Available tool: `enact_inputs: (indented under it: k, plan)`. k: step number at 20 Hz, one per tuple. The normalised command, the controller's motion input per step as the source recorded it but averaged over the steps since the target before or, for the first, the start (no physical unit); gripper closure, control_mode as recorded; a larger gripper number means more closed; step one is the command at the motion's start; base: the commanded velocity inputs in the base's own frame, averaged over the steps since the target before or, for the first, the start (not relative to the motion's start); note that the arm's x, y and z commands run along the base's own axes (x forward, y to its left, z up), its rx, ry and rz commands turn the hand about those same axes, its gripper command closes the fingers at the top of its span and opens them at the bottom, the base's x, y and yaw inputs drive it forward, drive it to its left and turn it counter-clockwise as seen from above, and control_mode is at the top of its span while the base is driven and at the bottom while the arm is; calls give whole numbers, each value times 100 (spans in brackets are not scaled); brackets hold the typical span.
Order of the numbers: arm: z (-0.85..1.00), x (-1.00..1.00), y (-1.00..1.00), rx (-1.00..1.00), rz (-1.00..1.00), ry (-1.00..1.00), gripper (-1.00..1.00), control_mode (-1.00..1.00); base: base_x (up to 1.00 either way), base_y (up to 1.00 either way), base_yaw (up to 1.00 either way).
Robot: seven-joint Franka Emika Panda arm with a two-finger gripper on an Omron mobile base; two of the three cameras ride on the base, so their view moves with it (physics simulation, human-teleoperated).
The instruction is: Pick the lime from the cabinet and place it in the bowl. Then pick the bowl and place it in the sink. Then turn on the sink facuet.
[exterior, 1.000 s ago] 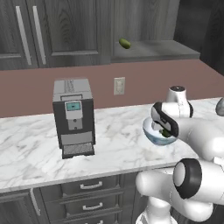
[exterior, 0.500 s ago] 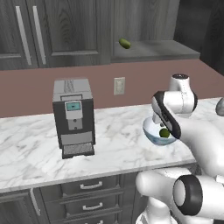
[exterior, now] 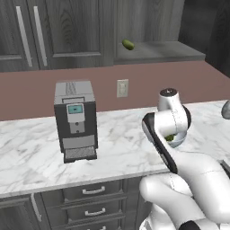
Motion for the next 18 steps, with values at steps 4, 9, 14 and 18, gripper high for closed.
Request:
enact_inputs:
  k: [4,9,14,18]
  plan:
    - [-26,44,-6,-2,6,0,-100,-100,0,0,0]
    - [-37,59,0,-5,5,5,-100,-100,0,0,0]
    - [-30,36,-9,-2,2,6,-100,-100,0,0,0]
    - [-12,26,-21,0,0,6,-100,-100,0,0,0]
